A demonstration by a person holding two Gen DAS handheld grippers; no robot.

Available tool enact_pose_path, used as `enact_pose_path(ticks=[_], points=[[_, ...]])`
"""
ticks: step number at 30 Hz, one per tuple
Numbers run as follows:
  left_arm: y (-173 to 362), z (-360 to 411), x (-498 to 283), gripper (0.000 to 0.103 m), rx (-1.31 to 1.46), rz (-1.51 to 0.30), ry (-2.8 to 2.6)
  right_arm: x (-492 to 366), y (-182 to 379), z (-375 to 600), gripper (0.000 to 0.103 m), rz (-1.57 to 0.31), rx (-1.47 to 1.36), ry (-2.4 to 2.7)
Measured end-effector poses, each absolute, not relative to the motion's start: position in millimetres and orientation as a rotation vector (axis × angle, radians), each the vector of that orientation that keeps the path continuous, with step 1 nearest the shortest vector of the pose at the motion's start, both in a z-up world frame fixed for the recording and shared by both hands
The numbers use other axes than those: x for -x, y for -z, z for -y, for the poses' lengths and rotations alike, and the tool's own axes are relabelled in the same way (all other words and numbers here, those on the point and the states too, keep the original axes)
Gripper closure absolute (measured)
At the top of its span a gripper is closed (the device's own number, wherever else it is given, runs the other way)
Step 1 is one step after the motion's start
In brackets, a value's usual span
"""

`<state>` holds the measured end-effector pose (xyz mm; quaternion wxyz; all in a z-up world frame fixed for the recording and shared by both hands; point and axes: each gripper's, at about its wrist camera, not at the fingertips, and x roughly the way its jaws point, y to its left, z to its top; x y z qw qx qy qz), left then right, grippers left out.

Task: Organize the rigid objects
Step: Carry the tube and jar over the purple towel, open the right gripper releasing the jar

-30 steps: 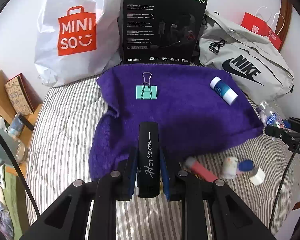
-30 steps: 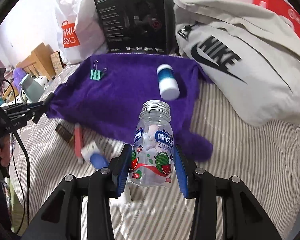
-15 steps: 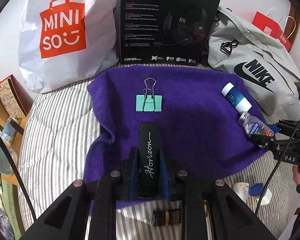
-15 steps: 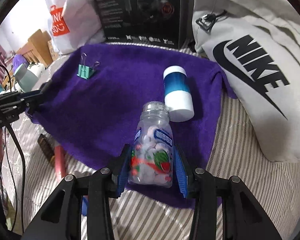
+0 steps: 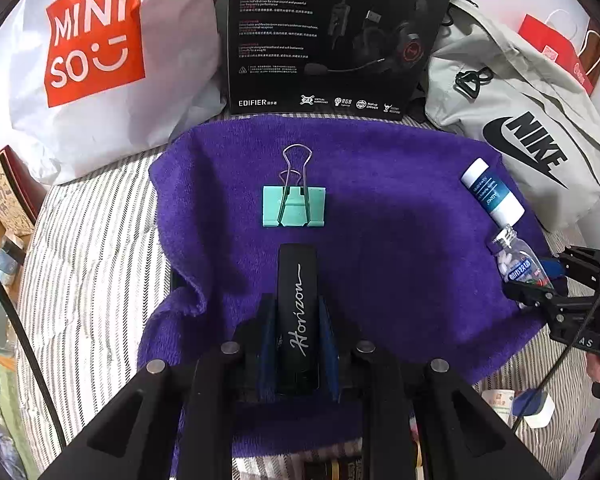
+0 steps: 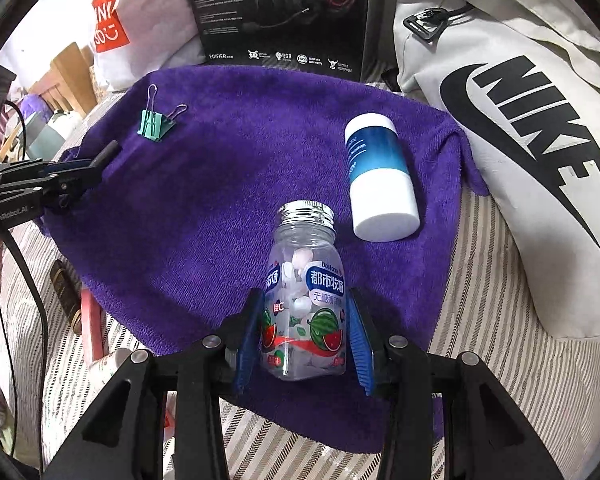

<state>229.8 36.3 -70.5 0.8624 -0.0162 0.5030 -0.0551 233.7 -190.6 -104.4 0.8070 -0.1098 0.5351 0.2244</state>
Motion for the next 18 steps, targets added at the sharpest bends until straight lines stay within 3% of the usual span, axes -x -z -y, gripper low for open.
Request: enact_pose_path(ticks=[18], points=[[81.8, -33.7, -248.0, 0.082, -0.018, -1.066, 0.105, -221.9, 81.3, 212.8, 0.047, -1.101, 0.178, -0.45]])
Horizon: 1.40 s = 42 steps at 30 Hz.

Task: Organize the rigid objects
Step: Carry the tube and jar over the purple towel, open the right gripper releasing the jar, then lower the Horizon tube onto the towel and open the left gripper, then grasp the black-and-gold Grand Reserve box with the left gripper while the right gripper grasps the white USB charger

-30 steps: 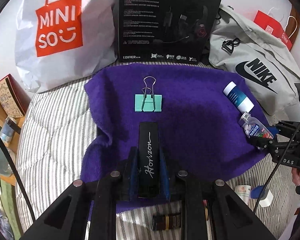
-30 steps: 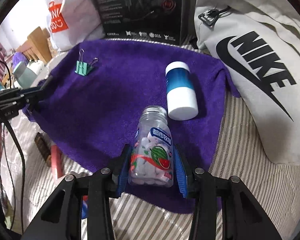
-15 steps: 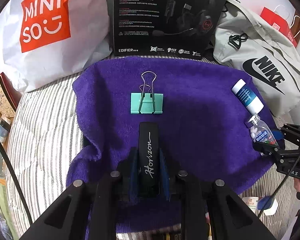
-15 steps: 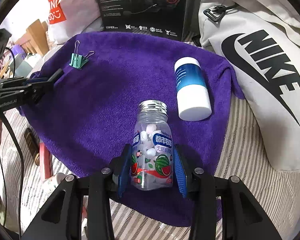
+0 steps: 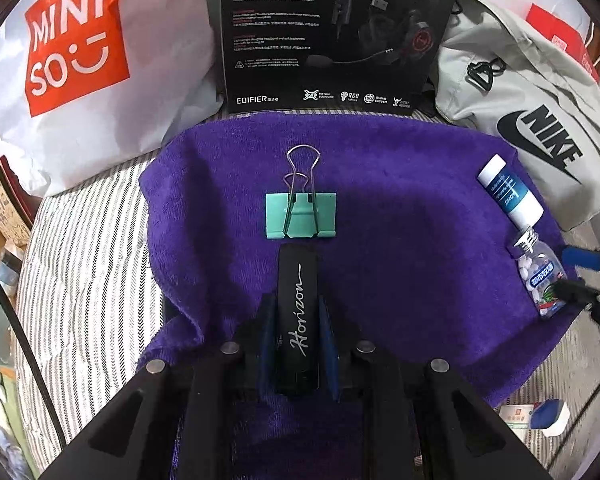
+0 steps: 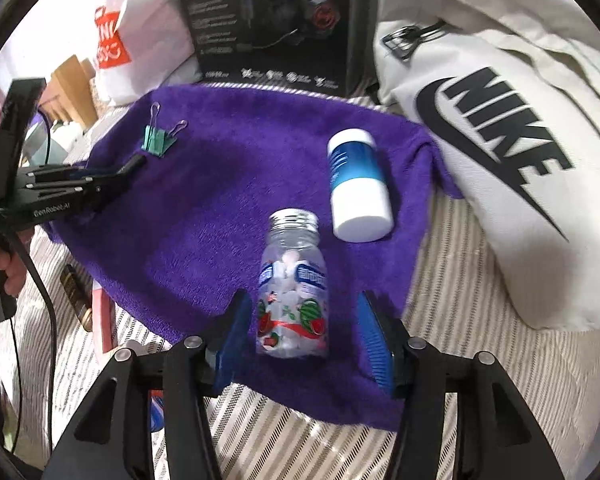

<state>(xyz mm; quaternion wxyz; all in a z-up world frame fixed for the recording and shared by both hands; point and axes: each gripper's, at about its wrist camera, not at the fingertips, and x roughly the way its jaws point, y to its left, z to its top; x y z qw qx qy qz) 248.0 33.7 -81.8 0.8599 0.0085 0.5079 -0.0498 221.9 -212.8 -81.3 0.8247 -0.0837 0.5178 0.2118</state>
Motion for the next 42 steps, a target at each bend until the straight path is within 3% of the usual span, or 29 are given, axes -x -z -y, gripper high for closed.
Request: enact_pose_path(ticks=[3, 8, 15, 17, 19, 34, 42], points=[[83.1, -29.9, -244.6, 0.08, -0.042, -1.059, 0.101, -219.0, 75.7, 221.1, 0.047, -1.09, 0.14, -0.444], [82.5, -28.6, -240.3, 0.064, -0.02, -1.061, 0.118, -205.7, 64.7, 229.7, 0.047, -1.061, 0.126, -0.397], [62.0, -34.3, -219.9, 0.062, 0.005, -1.048, 0.054, -178.0, 47.5, 251.9, 0.047, -1.035, 0.068, -0.358], [54.7, -35.8, -208.0, 0.046, 0.022, -1.036, 0.046, -168.3, 42.1, 259.4, 0.046, -1.022, 0.053, -0.35], [48.0, -35.4, -190.7, 0.04, 0.03, -1.017, 0.03, -158.3, 38.2, 265.1, 0.043, -1.017, 0.04, -0.35], [85.0, -32.7, -137.8, 0.04, 0.21, -1.087, -0.078, -90.0, 44.3, 273.7, 0.043, -1.046, -0.007, -0.397], [93.5, -10.2, -139.1, 0.04, 0.131, -1.092, -0.11, -57.3, 56.1, 282.7, 0.043, -1.091, -0.026, -0.392]])
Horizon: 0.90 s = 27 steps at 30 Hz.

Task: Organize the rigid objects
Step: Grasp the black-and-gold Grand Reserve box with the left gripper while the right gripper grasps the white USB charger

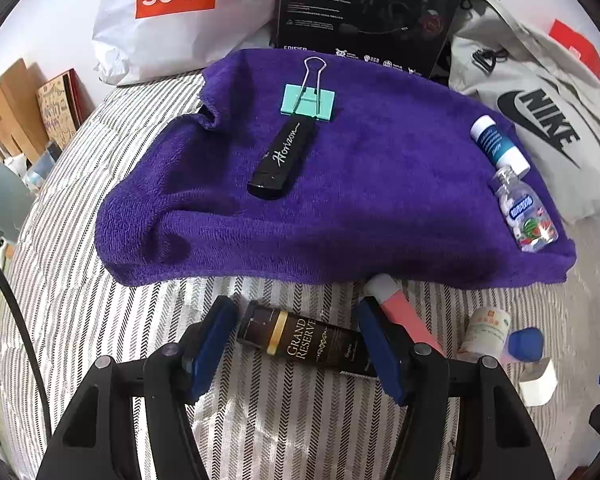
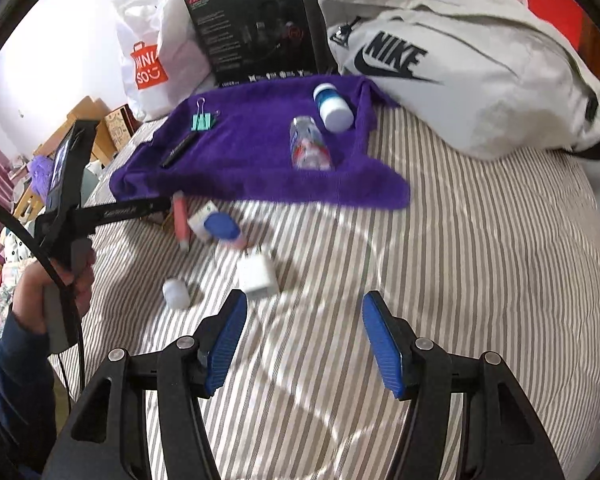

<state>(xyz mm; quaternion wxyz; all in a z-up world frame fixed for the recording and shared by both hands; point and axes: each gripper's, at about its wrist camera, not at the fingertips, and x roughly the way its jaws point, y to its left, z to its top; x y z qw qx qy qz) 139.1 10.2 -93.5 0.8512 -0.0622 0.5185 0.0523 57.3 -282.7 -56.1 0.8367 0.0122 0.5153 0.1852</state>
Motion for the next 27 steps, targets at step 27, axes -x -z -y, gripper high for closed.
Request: enact_pose_path(ticks=[27], points=[[93.5, -17.9, -102.8, 0.078, 0.014, -1.044, -0.005, -80.6, 98.1, 231.3, 0.044, -1.118, 0.08, -0.457]])
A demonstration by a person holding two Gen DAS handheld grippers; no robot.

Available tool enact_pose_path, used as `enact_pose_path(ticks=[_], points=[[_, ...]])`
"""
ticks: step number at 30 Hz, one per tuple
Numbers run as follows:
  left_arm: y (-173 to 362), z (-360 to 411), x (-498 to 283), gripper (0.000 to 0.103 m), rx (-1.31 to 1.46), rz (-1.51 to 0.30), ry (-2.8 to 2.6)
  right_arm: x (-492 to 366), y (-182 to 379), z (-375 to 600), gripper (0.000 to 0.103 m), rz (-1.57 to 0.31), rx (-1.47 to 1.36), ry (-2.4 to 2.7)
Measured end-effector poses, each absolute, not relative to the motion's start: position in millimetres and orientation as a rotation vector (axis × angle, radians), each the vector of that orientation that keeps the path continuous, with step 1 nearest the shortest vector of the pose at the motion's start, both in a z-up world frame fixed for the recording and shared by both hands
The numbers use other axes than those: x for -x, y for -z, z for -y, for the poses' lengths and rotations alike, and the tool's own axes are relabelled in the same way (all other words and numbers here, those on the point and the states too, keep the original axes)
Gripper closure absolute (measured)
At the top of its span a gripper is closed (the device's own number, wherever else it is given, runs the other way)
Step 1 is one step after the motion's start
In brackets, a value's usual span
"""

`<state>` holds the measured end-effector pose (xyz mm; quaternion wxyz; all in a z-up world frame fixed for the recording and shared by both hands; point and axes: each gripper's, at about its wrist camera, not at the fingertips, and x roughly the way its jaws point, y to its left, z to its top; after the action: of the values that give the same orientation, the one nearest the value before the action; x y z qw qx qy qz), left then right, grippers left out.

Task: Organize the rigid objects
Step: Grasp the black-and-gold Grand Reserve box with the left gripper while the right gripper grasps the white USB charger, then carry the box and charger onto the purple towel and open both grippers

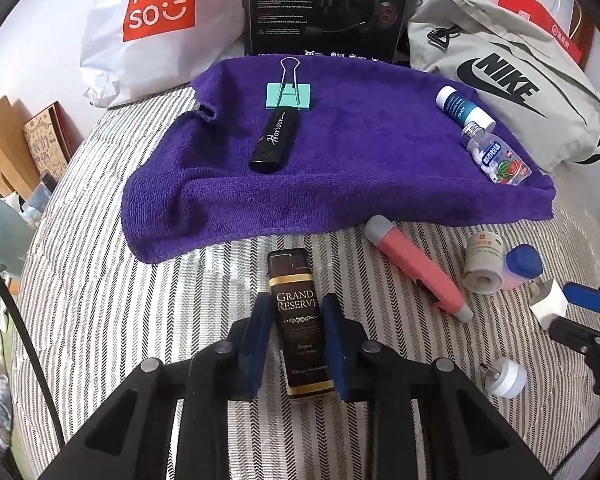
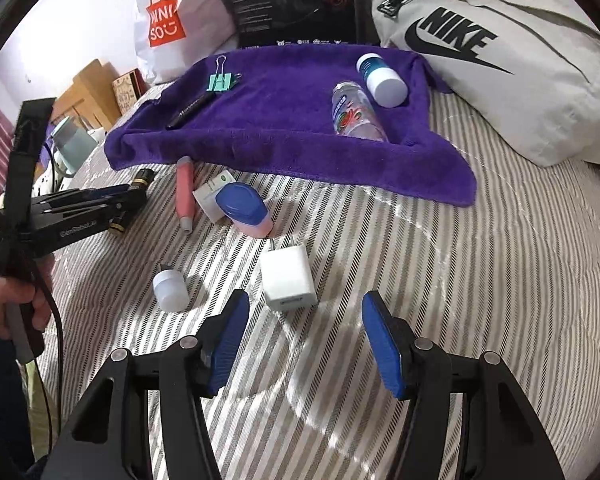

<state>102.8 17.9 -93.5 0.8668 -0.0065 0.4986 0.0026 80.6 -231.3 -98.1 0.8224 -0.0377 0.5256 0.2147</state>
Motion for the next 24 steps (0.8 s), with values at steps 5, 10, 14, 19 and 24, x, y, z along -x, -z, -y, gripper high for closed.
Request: enact_pose_path(ticks=[5, 10, 14, 19, 24], points=[[94.0, -19.2, -103.7, 0.078, 0.009, -1.051, -0.002, -87.7, 107.8, 221.9, 0.062, -1.119, 0.1, -0.474], [93.3, -19.1, -104.3, 0.078, 0.005, -1.05, -0.002, -87.2, 108.9, 210.0, 0.066, -1.098, 0.182, -0.453], [93.1, -19.8, -104.1, 0.078, 0.004, -1.047, 0.003, -85.7, 108.9, 203.6, 0.076, -1.092, 0.227, -0.438], [92.6, -18.2, -101.3, 0.079, -0.004, -1.053, 0.011, -83.5, 107.3, 204.7, 0.076, -1.1, 0.243, -0.43], [91.3, -19.2, -96.0, 0.08, 0.001, -1.046, 0.011, -78.1, 103.4, 214.1, 0.076, -1.1, 0.252, -0.405]])
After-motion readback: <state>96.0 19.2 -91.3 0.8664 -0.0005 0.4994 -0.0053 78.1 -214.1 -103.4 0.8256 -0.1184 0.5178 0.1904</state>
